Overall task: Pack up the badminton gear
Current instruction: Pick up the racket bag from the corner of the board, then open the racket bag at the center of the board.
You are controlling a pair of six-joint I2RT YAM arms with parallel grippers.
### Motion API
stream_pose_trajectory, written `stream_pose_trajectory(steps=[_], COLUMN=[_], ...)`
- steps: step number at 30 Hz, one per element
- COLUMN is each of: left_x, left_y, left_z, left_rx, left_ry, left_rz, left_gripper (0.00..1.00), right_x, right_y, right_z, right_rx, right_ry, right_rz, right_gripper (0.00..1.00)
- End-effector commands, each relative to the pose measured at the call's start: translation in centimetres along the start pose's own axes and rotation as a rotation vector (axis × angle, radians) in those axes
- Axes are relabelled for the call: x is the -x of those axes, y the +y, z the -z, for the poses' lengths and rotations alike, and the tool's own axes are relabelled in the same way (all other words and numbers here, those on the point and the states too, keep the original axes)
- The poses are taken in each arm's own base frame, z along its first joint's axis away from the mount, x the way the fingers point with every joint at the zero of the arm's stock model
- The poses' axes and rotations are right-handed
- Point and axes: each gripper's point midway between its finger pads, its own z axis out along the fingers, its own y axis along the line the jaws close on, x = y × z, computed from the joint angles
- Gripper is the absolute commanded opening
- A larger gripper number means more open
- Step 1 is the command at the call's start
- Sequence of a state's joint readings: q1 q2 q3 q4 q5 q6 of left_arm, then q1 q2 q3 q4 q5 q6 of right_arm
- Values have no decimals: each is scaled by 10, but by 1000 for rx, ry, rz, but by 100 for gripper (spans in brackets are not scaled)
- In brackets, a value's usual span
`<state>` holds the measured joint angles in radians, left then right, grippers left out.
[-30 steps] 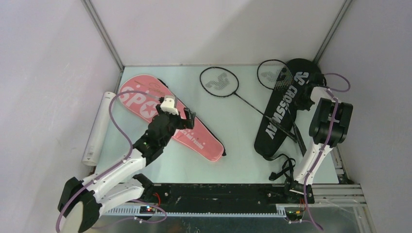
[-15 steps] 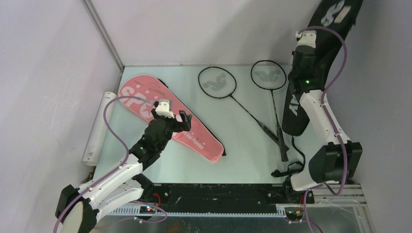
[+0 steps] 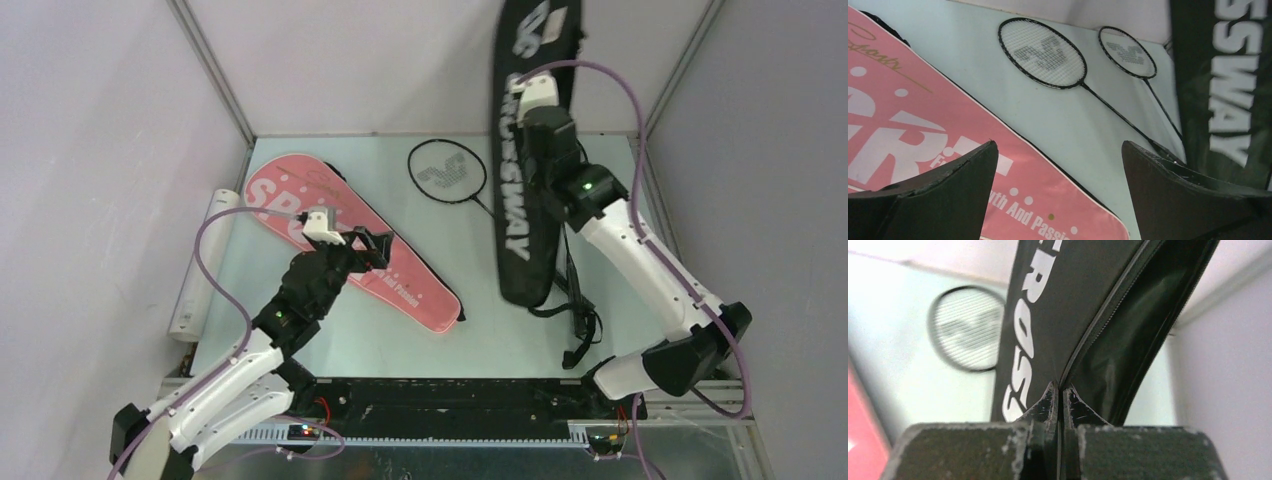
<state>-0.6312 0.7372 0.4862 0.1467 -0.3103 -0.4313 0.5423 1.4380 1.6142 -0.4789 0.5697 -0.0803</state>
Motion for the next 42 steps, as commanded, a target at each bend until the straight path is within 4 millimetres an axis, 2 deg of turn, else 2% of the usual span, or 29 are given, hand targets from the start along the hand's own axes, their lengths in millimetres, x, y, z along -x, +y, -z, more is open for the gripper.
stream_pose_trajectory(steps=[1,2,3,4,5,6,8,11,12,16,17,19,20,21,22,23,24,28,30,34,36,39,40,41,42], left_x=[20,34,34,46,41,47,32,11,3,5,13,14,10,14,7,15,9,16,15,-4,-22,-45,-47,-52,-53], left_y=[-7,-1,6,14,25,25,30,23,27,55,60,65,66,66,64,64,61,38,33,40,44,62,63,71,69], left_z=[7,9,11,12,13,13,12,10,11,14,12,6,0,-5,-12,-18,-24,-36,-38,-37,-33,-24,-23,-20,-19], left_rx=[-8,43,81,136,194,207,238,183,189,309,328,341,345,331,319,310,293,157,121,167,185,286,301,353,359], left_ry=[-29,-62,-59,-97,-79,-79,0,64,73,56,46,72,95,104,145,135,170,161,160,279,348,427,437,451,454], left_rz=[59,63,67,80,94,115,141,151,150,185,201,226,239,263,288,306,316,337,325,265,259,221,207,178,161], left_gripper=[99,98,98,98,98,98,98,98,98,98,98,98,98,98,98,98,98,98,98,98,98,98,98,98,98], right_x=[-24,-38,-47,-65,-73,-88,-104,-119,-125,-153,-157,-170,-165,-167,-163,-163,-163,-160,-158,-154,-153,-153,-154,-153,-154], right_y=[106,125,145,163,180,194,219,248,255,285,288,290,297,294,299,301,305,314,318,324,325,326,327,329,330], right_z=[23,19,26,21,25,20,18,20,18,38,41,52,59,64,73,77,83,94,99,107,109,114,114,117,117], right_rx=[271,288,315,324,346,353,365,370,364,413,429,446,441,437,436,439,456,475,488,513,506,503,503,502,501], right_ry=[70,104,117,157,169,202,241,272,278,252,247,227,179,155,117,107,100,67,52,30,19,10,8,-1,-5], right_rz=[-71,-31,2,29,38,56,46,44,67,193,204,238,242,286,309,316,323,358,357,367,375,388,393,404,409], right_gripper=[0,0,0,0,0,0,0,0,0,0,0,0,0,0,0,0,0,0,0,0,0,0,0,0,0])
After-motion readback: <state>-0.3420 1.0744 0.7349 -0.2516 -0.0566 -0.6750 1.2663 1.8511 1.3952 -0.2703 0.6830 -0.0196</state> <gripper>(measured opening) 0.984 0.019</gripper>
